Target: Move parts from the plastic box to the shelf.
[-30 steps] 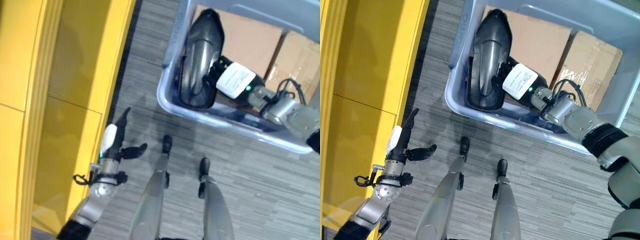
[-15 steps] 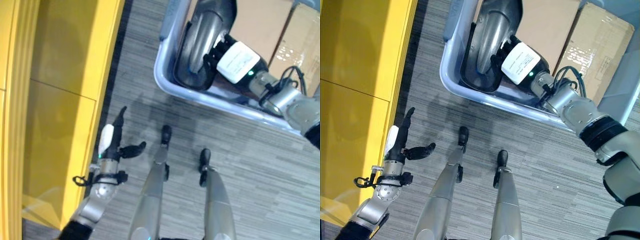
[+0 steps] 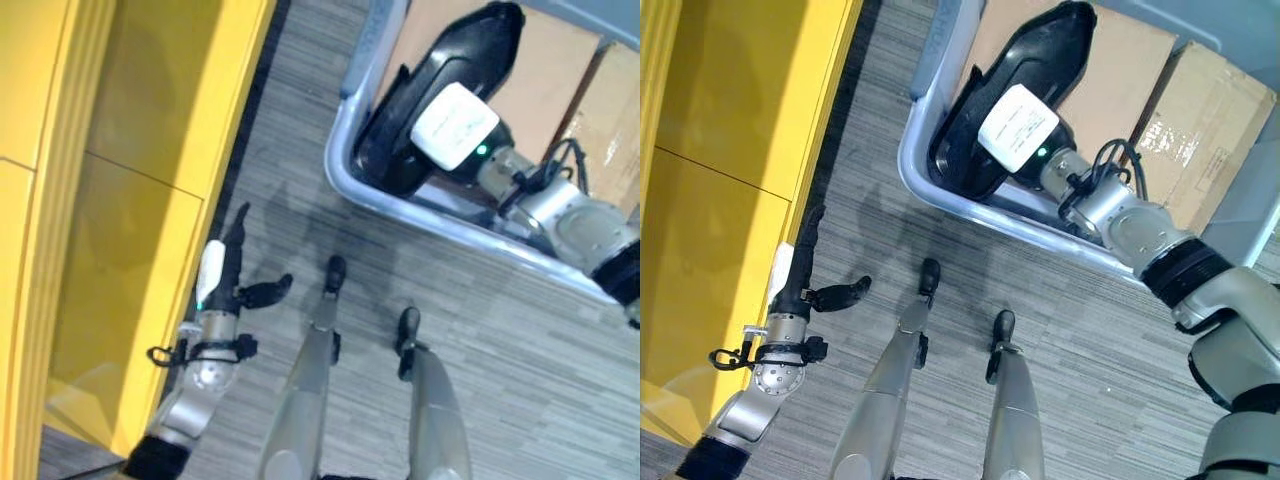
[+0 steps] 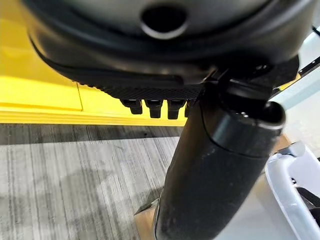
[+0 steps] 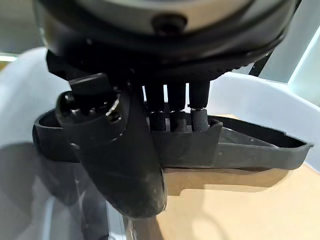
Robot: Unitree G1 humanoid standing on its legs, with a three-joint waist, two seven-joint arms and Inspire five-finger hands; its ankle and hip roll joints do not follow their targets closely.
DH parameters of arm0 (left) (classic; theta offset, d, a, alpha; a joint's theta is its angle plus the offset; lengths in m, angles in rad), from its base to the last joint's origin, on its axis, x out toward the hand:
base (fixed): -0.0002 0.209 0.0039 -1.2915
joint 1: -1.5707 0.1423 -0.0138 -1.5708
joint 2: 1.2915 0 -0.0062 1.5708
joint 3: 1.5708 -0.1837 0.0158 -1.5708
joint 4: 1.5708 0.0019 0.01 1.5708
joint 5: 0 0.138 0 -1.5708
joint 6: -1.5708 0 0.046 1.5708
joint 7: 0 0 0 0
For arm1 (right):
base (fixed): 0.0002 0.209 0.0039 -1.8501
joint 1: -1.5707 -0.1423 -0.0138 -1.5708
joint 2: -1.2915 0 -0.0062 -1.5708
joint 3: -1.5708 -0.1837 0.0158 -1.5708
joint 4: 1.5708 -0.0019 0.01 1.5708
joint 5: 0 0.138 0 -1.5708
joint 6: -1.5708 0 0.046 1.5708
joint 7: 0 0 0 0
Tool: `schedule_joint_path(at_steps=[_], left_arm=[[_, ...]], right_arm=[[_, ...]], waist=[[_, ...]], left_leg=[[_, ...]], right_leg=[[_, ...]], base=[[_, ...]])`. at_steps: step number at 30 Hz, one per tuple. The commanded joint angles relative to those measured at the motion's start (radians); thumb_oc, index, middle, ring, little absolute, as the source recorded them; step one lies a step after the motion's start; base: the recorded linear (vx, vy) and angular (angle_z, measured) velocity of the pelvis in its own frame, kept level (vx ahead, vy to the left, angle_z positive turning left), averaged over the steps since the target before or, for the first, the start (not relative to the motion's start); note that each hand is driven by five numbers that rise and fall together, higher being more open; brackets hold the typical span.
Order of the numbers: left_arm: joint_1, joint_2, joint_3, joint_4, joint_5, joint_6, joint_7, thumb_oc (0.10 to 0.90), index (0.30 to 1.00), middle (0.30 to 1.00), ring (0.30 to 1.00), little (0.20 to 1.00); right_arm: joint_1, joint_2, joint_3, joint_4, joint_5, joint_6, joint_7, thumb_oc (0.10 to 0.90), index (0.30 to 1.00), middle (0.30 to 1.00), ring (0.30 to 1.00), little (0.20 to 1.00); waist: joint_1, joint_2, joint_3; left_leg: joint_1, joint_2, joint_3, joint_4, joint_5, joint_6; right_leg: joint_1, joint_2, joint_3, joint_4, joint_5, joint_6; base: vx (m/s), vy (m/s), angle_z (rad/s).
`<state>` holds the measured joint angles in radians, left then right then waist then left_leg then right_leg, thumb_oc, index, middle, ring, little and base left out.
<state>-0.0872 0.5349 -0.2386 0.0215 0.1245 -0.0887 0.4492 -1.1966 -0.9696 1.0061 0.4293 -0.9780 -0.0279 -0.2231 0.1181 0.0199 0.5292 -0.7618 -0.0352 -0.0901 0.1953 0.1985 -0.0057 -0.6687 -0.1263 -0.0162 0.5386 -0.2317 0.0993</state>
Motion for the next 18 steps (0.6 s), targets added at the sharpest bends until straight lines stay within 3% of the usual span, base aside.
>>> schedule_joint_path(at_steps=[1,18], left_arm=[[-0.007,0.011,0.027,-0.07,0.009,-0.056,0.039,0.9,1.0,1.0,1.0,1.0],[-0.012,0.039,0.038,-0.065,0.017,-0.052,0.018,0.9,1.0,1.0,1.0,1.0]], right_arm=[[0.077,-0.027,0.086,0.033,0.002,-0.043,0.037,0.4,0.3,0.3,0.3,0.3],[0.092,-0.063,0.013,0.011,0.03,-0.016,0.003,0.4,0.3,0.3,0.3,0.3]], waist=[[-0.004,-0.016,-0.009],[0.002,-0.057,-0.032]], left_leg=[[0.038,-0.013,0.05,0.119,-0.216,0.01],[0.21,0.001,0.035,-0.027,-0.16,0.004]], right_leg=[[0.083,-0.002,0.033,-0.221,0.148,-0.014],[0.255,-0.002,-0.005,-0.341,0.194,0.002]], base=[[0.0,0.0,0.0],[0.0,-0.004,0.01]])
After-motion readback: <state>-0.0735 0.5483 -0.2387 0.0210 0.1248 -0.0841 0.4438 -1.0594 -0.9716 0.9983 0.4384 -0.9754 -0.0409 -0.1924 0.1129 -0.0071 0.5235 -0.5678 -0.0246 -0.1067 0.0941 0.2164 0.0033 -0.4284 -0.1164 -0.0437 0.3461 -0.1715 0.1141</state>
